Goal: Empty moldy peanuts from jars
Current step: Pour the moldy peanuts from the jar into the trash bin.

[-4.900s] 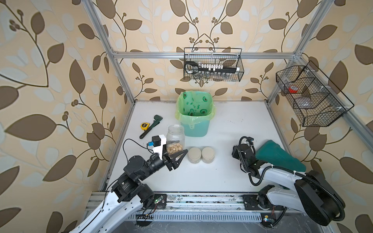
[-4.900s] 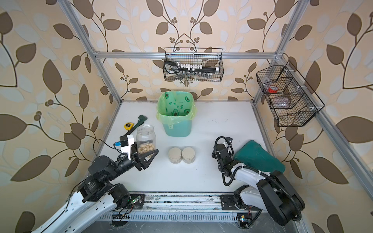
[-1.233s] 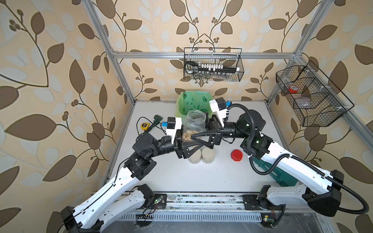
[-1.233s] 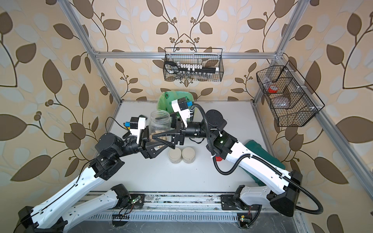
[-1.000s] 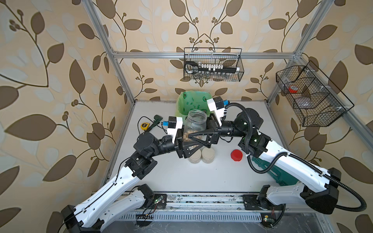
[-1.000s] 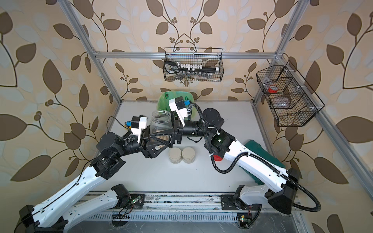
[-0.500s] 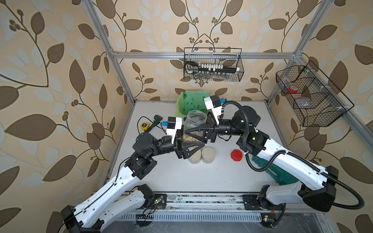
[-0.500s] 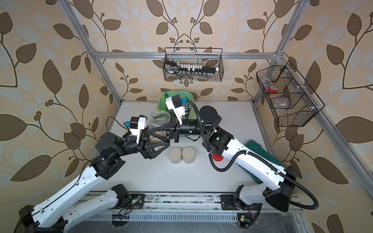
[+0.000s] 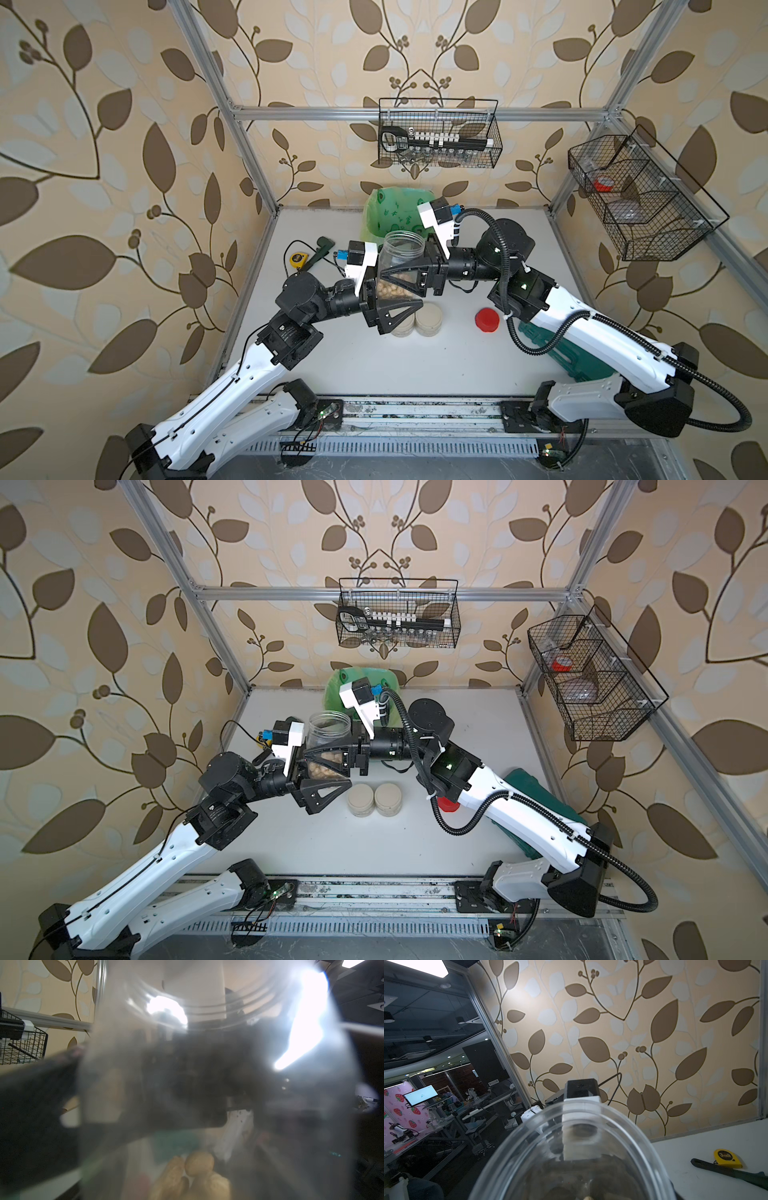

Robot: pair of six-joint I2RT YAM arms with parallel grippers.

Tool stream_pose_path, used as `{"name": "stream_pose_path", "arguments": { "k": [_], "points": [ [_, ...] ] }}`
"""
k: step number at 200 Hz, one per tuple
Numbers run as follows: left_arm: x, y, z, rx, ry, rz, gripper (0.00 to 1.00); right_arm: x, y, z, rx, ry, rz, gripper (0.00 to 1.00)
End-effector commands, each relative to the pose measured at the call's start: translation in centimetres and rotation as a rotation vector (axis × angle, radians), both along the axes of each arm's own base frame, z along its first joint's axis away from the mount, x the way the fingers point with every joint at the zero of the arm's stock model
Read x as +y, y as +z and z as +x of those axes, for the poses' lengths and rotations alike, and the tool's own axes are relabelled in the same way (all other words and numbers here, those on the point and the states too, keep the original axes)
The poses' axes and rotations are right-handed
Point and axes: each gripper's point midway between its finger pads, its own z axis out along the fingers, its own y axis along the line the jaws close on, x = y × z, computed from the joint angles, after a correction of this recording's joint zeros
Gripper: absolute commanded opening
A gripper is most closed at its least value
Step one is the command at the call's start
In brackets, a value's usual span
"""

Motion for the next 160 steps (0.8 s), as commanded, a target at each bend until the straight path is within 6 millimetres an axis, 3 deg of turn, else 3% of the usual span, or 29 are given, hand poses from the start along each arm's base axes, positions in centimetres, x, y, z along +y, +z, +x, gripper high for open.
{"name": "stream_pose_path", "arguments": {
  "k": [1,35,67,100,122,160],
  "points": [
    [0.4,0.7,-0.8,-0.025,-0.012,0.000,0.99,-1.3,0.5,0.4,-0.006,-0.061,0.005,0.21],
    [0.7,0.3,-1.2,-0.003,-0.014,0.005,0.99,-3.4,-0.4,3.3,0.052,-0.174,-0.018,0.00],
    [1.7,-1.3,-0.6,0.038,0.066,0.031,0.99,-6.7,-3.1,8.1,0.145,-0.379,-0.122,0.00],
    [2.3,-6.3,1.7,0.154,0.198,0.100,0.99,-9.8,-6.4,12.8,0.180,-0.578,-0.279,0.00],
    [3.4,-10.9,3.7,0.263,0.333,0.160,0.99,-11.8,-7.9,15.6,0.158,-0.761,-0.405,0.00],
    [5.6,-17.4,5.7,0.394,0.515,0.263,0.99,-13.4,-9.6,19.2,0.016,-0.920,-0.613,0.00]
  ]
}}
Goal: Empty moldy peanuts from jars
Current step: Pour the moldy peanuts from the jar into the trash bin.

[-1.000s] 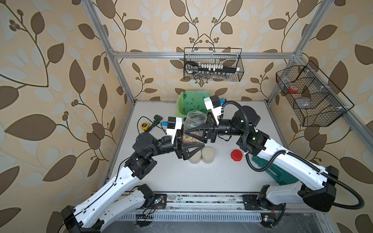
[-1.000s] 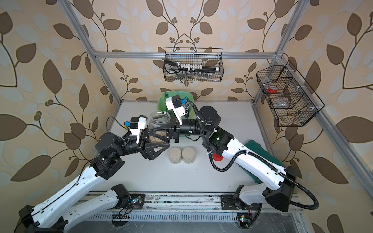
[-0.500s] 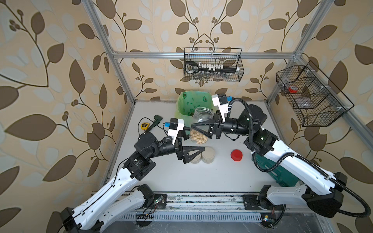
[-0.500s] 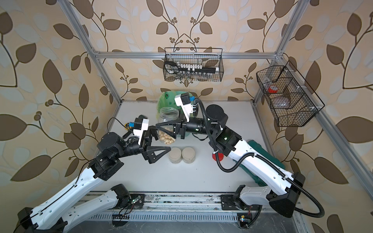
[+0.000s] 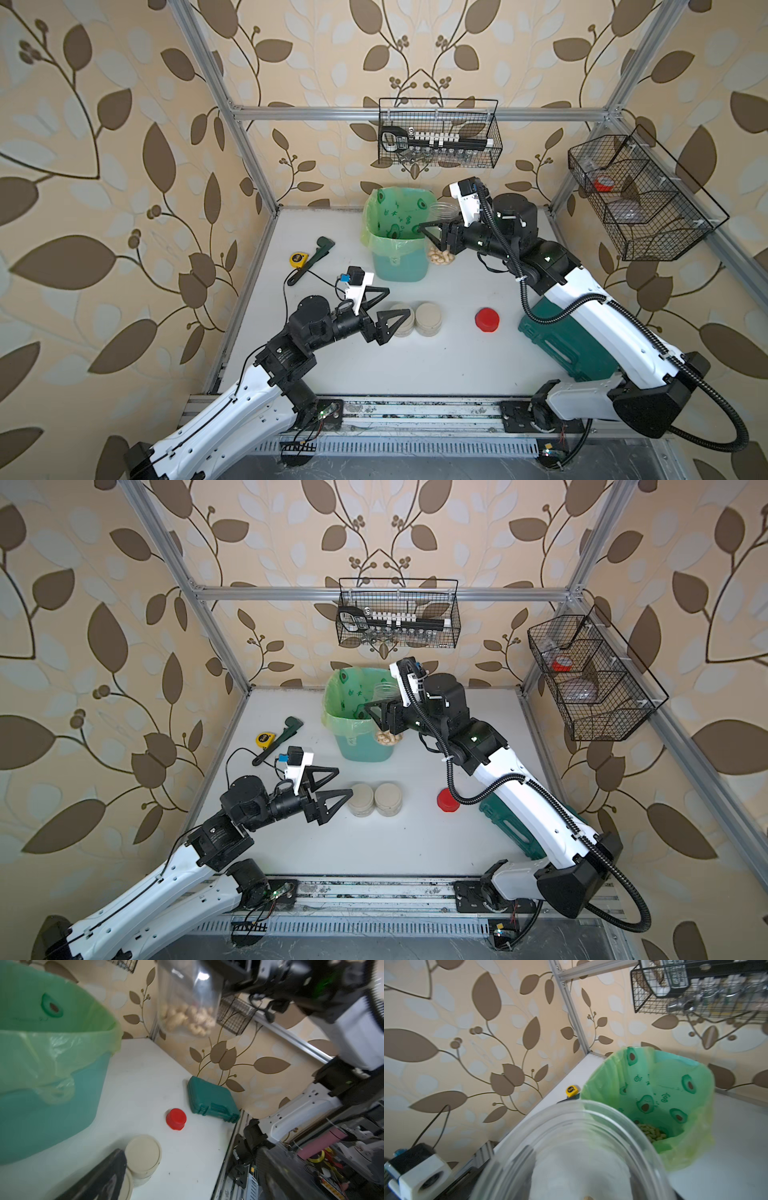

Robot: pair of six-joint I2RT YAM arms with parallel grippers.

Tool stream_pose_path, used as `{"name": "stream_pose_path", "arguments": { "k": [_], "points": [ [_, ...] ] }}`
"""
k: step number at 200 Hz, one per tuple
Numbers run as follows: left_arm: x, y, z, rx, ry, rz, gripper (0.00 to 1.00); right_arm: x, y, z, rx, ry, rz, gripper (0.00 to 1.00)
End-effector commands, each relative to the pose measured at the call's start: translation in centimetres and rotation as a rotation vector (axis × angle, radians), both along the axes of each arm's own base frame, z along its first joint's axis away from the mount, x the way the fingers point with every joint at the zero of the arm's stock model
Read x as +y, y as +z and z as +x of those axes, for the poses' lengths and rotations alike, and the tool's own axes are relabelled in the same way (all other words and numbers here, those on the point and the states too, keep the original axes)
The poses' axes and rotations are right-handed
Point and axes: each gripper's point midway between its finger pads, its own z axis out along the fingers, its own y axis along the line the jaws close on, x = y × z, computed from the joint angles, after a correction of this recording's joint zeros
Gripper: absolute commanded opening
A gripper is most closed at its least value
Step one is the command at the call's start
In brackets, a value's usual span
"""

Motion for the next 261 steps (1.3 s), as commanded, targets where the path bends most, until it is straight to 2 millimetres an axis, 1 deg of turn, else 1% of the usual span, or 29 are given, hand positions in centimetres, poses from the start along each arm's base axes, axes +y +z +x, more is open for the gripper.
{"name": "stream_pose_path", "arguments": {
  "k": [1,17,35,49,76,92,110,135,146,150,157,175,212,261],
  "points": [
    [2.0,-2.8,1.7,0.055,0.161,0.055,0.99,-2.5,-0.7,2.3,-0.081,-0.130,-0.217,0.00],
    [2.8,-5.2,1.9,0.073,0.202,0.079,0.99,-2.7,-0.8,3.4,-0.137,-0.147,-0.290,0.00],
    [3.7,-7.7,1.8,0.095,0.239,0.120,0.99,-2.0,-1.4,3.7,-0.209,-0.085,-0.374,0.00],
    [4.2,-9.2,1.5,0.118,0.249,0.149,0.99,-2.5,-1.4,4.6,-0.225,-0.128,-0.413,0.00],
    [4.6,-10.8,1.0,0.133,0.249,0.160,0.99,-3.1,-2.0,6.3,-0.252,-0.180,-0.523,0.00],
    [4.6,-11.7,0.7,0.144,0.240,0.167,0.99,-2.7,-2.1,7.1,-0.295,-0.172,-0.596,0.00],
    [4.8,-13.0,0.4,0.162,0.238,0.173,0.99,-2.2,-2.1,8.1,-0.347,-0.204,-0.692,0.00],
    [5.3,-12.9,0.1,0.154,0.249,0.156,0.99,-1.2,-2.6,9.6,-0.417,-0.228,-0.898,0.00],
    [5.3,-13.0,0.0,0.152,0.251,0.153,0.99,-1.1,-3.0,10.6,-0.434,-0.228,-0.990,0.00],
    [5.4,-13.0,0.0,0.151,0.253,0.152,0.99,-0.2,-3.2,10.4,-0.447,-0.210,-1.018,0.00],
    [5.4,-13.0,0.0,0.151,0.252,0.154,0.99,0.1,-3.3,10.8,-0.460,-0.211,-1.056,0.00],
    [5.2,-12.9,-0.1,0.153,0.237,0.155,0.99,0.8,-4.0,11.7,-0.486,-0.193,-1.131,0.00],
    [5.1,-13.1,-0.3,0.177,0.230,0.167,0.99,2.1,-5.3,12.8,-0.554,-0.154,-1.258,0.00],
    [5.2,-12.5,-0.4,0.164,0.232,0.149,0.99,2.2,-5.4,14.1,-0.621,-0.151,-1.413,0.00]
  ]
}}
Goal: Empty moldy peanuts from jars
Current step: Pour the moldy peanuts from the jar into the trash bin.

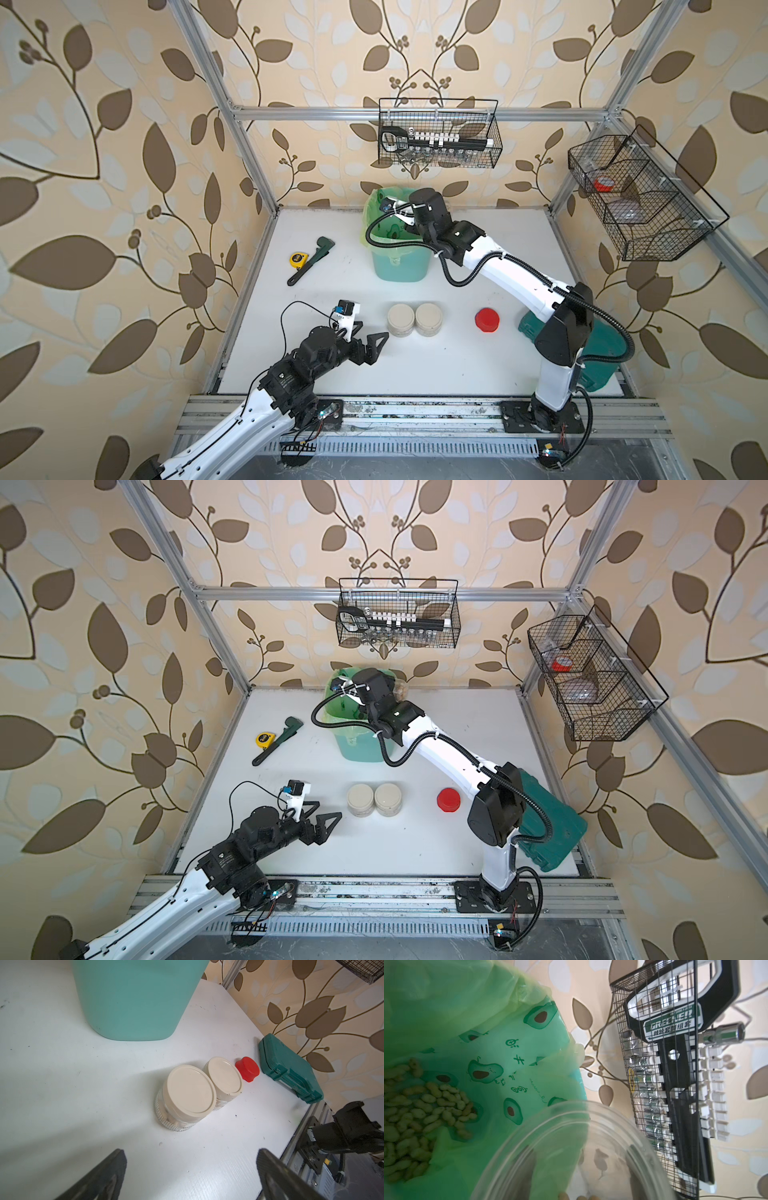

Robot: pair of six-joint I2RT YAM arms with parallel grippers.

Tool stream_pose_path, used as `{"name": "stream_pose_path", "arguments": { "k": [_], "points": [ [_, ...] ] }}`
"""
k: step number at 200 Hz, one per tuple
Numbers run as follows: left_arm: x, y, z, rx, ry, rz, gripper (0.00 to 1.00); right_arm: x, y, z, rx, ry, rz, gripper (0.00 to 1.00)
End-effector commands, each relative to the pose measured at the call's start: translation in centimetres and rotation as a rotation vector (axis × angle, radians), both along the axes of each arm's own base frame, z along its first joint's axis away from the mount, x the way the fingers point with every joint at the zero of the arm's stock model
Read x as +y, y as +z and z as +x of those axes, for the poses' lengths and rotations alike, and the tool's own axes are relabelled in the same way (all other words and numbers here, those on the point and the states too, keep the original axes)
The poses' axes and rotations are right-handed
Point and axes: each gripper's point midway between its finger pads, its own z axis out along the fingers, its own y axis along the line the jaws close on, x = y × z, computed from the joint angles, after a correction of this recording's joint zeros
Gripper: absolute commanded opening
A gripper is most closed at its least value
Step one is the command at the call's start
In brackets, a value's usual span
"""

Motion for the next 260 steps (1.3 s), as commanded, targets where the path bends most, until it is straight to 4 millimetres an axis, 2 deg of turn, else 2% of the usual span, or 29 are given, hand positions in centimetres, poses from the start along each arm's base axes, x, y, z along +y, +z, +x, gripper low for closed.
{"name": "stream_pose_path", "arguments": {
  "k": [1,26,55,86,115,192,260],
  "points": [
    [-0.2,1.6,0.0,-0.027,0.001,-0.039,0.99,0.1,1.8,0.9,-0.080,-0.008,-0.098,0.00],
    [0.1,1.7,0.1,-0.034,0.014,-0.041,0.99,0.2,1.3,1.2,-0.080,0.004,-0.198,0.00],
    [0.2,1.6,0.0,-0.048,0.016,-0.051,0.99,-0.3,1.7,1.5,-0.138,-0.004,-0.281,0.00],
    [0.4,1.7,-0.1,-0.058,0.021,-0.060,0.99,-0.6,1.4,1.5,-0.155,0.002,-0.389,0.00],
    [0.5,1.6,0.0,-0.057,0.027,-0.059,0.99,-0.7,1.6,1.5,-0.162,0.006,-0.422,0.00],
    [0.6,1.0,0.2,-0.021,0.045,-0.046,0.99,-1.3,-0.2,1.7,-0.125,0.000,-0.573,0.00],
    [0.8,0.5,0.4,0.003,0.062,-0.019,0.99,-1.1,-0.5,2.0,-0.117,-0.035,-0.638,0.00]
  ]
}}
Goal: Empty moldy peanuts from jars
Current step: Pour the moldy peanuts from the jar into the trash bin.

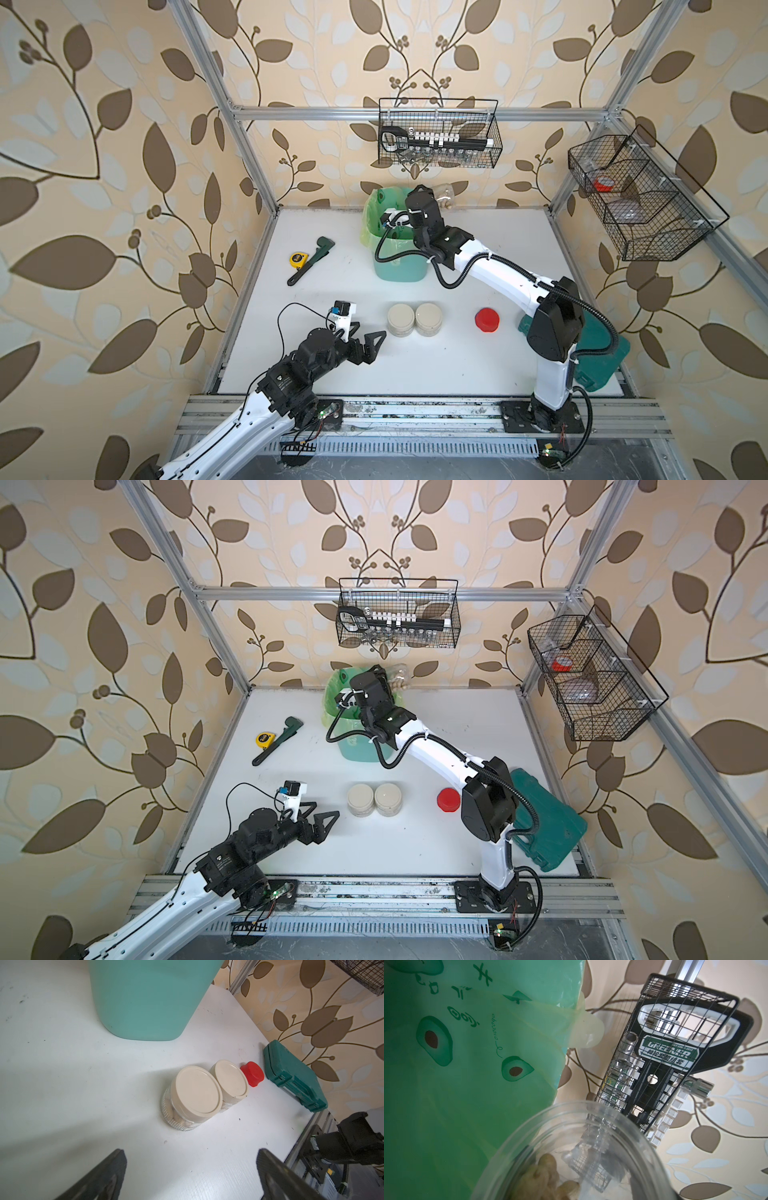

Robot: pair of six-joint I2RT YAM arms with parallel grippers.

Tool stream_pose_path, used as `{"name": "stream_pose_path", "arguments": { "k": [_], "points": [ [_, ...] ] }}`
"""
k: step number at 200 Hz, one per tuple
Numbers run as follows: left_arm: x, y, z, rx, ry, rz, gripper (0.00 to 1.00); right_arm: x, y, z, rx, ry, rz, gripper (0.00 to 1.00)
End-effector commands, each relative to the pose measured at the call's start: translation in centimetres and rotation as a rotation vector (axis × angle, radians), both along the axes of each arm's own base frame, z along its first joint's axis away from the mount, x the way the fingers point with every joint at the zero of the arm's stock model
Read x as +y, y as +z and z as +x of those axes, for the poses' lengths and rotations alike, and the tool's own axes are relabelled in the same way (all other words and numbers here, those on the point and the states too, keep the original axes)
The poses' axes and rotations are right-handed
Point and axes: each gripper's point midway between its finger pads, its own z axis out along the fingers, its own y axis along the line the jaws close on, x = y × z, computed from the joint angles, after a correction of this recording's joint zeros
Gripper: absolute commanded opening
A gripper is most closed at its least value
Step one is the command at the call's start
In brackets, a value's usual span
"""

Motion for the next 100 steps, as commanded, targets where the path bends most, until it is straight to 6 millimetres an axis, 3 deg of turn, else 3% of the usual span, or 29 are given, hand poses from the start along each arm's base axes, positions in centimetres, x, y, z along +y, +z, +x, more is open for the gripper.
{"name": "stream_pose_path", "arguments": {
  "k": [1,100],
  "points": [
    [-0.10,0.95,0.23,-0.018,0.005,-0.013,0.99,0.42,-0.39,0.26,-0.008,-0.024,-0.042,0.00],
    [0.47,0.52,0.31,-0.002,0.037,-0.004,0.99,-0.08,-0.15,0.01,-0.009,-0.064,-0.102,0.00]
  ]
}}
